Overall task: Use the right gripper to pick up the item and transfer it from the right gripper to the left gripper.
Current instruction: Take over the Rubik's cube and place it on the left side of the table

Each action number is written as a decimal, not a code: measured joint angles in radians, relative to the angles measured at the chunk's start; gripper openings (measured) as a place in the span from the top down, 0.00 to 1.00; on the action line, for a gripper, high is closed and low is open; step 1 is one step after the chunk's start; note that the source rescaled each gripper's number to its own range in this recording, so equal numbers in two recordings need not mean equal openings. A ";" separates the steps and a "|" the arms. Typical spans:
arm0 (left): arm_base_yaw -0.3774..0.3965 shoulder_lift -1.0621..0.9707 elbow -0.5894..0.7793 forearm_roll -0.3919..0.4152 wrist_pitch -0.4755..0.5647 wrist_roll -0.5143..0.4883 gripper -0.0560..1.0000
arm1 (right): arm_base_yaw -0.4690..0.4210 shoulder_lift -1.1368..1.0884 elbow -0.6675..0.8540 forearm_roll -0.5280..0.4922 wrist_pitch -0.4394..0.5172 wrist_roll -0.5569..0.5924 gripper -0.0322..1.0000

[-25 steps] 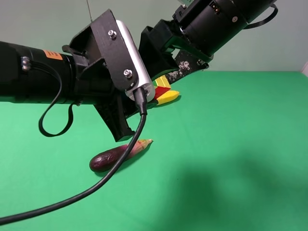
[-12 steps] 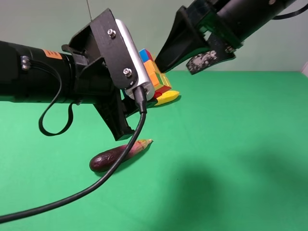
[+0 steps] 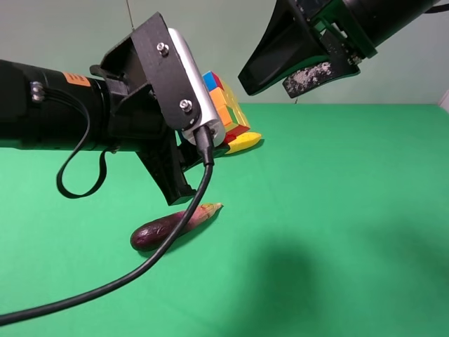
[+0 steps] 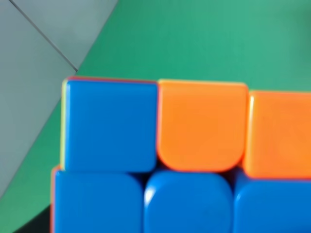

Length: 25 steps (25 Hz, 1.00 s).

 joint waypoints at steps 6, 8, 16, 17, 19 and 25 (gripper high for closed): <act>0.000 0.000 0.000 0.000 0.000 0.000 0.94 | 0.000 -0.043 0.000 -0.051 0.027 0.008 0.05; 0.000 0.000 0.000 0.000 0.000 0.000 0.94 | 0.000 -0.063 0.000 -0.074 0.029 0.016 0.05; 0.000 0.000 0.000 0.000 0.000 0.000 0.94 | 0.000 -0.175 0.000 -0.191 0.051 0.070 0.05; 0.000 0.000 0.000 0.000 0.000 0.000 0.94 | 0.000 -0.193 0.000 -0.206 0.056 0.075 0.06; 0.000 0.000 0.000 0.000 0.000 0.000 0.94 | 0.000 -0.230 0.000 -0.236 0.065 0.084 0.06; 0.000 0.000 0.000 0.000 0.000 0.000 0.94 | 0.000 -0.340 0.014 -0.356 0.069 0.110 0.05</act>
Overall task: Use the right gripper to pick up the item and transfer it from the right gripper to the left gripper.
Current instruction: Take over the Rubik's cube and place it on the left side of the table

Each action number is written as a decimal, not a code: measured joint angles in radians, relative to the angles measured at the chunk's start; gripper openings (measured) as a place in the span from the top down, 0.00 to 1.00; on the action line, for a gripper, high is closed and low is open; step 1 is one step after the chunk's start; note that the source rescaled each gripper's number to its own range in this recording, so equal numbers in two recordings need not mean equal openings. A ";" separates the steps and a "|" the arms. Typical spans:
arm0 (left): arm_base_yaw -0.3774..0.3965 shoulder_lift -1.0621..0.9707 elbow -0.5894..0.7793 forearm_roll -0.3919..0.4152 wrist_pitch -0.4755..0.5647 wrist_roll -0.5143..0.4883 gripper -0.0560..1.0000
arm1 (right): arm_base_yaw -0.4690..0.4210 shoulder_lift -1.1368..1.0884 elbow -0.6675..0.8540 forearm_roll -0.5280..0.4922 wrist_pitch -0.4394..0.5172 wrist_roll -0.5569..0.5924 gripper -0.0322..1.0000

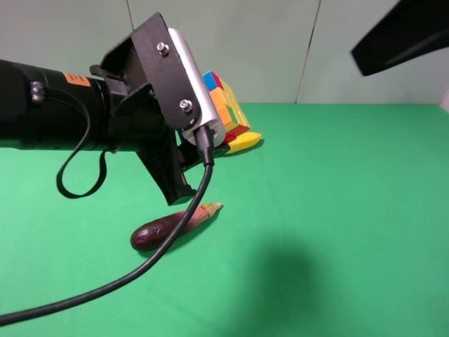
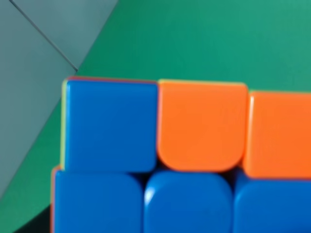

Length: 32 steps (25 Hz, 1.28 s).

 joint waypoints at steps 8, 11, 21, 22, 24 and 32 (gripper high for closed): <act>0.000 0.000 0.000 0.000 0.000 0.000 0.94 | 0.000 -0.180 0.162 -0.184 0.002 0.132 0.01; 0.000 0.000 0.000 0.000 0.000 0.000 0.94 | 0.000 -0.274 0.241 -0.219 0.002 0.162 0.01; 0.000 0.000 0.000 0.000 0.000 0.000 0.94 | 0.000 -0.651 0.512 -0.224 0.005 0.172 0.01; 0.000 0.000 0.000 0.000 0.000 0.000 0.94 | 0.000 -0.686 0.530 -0.224 0.004 0.172 0.01; 0.000 0.000 0.000 0.000 0.001 0.000 0.94 | 0.000 -0.747 0.561 -0.224 -0.001 0.172 0.01; 0.000 0.000 0.000 0.000 0.044 0.000 0.94 | 0.000 -0.947 0.721 -0.224 -0.135 0.172 0.01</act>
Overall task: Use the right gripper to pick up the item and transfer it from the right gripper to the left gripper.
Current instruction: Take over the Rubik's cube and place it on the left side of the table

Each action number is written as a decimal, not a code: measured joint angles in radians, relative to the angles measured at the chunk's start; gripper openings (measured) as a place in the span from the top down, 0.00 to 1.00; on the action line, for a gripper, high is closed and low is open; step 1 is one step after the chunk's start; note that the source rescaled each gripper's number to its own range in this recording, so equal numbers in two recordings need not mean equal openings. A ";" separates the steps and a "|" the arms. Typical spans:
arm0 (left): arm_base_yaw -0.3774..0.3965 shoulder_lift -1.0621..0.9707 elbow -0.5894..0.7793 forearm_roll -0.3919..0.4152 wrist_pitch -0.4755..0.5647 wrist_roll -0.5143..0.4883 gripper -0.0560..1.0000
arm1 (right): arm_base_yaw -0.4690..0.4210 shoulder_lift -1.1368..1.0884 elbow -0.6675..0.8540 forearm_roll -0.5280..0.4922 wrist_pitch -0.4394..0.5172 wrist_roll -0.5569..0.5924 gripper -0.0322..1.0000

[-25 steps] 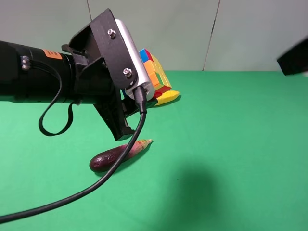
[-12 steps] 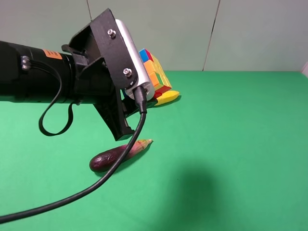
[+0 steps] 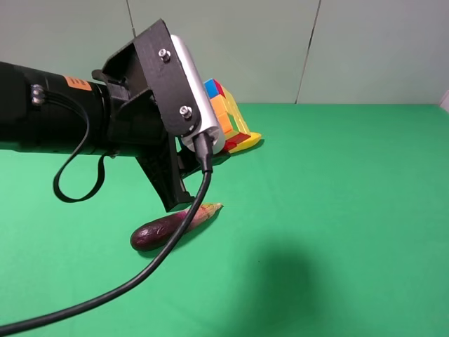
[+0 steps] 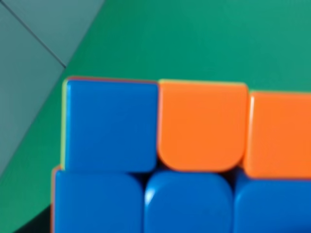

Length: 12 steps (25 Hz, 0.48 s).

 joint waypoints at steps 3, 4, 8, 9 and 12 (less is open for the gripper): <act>0.000 0.000 0.000 0.000 0.018 0.000 0.94 | 0.000 -0.050 0.053 0.000 -0.042 0.000 0.01; 0.000 0.000 0.000 0.000 0.020 0.000 0.94 | 0.000 -0.060 0.067 -0.001 -0.044 0.000 0.01; 0.000 0.000 0.000 0.000 0.024 0.000 0.94 | 0.000 -0.063 0.073 -0.004 -0.047 0.001 0.01; 0.000 0.000 0.000 0.000 0.025 0.000 0.94 | 0.000 -0.063 0.073 -0.004 -0.047 0.001 0.01; 0.000 0.000 0.000 0.000 0.033 0.000 0.94 | 0.000 -0.063 0.073 -0.004 -0.047 0.001 0.01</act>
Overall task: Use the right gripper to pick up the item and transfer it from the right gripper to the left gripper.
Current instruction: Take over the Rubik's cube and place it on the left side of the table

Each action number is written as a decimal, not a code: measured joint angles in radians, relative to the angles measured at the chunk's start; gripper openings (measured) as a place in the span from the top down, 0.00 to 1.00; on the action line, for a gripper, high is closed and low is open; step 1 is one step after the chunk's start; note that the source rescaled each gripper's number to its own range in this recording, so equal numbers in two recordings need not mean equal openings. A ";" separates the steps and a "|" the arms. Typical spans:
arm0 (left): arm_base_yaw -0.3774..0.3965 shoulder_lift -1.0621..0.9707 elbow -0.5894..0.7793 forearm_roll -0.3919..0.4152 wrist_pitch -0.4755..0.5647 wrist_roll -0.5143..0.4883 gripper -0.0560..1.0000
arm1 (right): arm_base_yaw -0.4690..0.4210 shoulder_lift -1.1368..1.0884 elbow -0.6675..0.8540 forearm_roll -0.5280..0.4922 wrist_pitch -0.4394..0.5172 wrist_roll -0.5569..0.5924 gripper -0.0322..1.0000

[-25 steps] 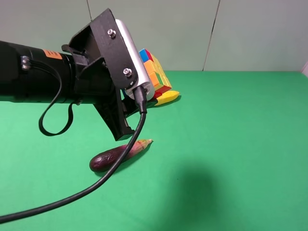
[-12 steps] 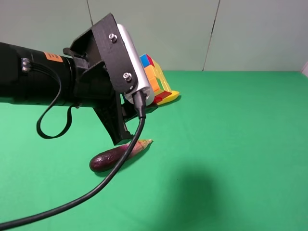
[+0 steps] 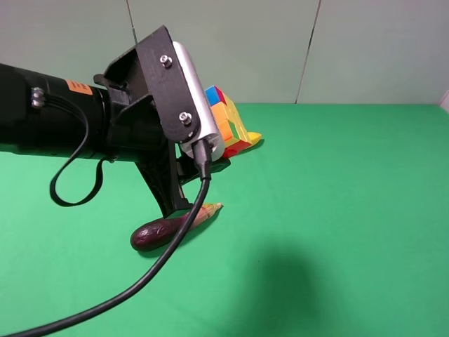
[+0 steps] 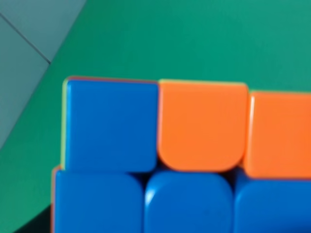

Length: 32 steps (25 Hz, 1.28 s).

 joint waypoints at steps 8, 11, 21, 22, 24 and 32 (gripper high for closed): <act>0.000 0.000 0.000 0.000 0.007 -0.001 0.94 | -0.012 -0.005 0.000 0.002 -0.001 0.000 0.01; 0.000 0.000 0.000 0.000 0.007 -0.002 0.94 | -0.059 -0.005 0.000 0.004 -0.001 0.000 0.01; 0.000 0.000 0.000 0.000 0.008 -0.002 0.94 | -0.276 -0.005 0.000 0.004 -0.001 0.000 0.01; 0.000 0.000 0.000 0.000 0.008 -0.002 0.94 | -0.290 -0.007 0.000 0.004 -0.001 0.000 0.01; 0.000 0.000 0.000 0.000 0.008 -0.002 0.94 | -0.309 -0.023 0.000 0.004 -0.002 0.000 0.01; 0.000 0.000 0.000 -0.001 0.009 -0.002 0.94 | -0.336 -0.048 0.000 0.008 -0.001 0.000 0.01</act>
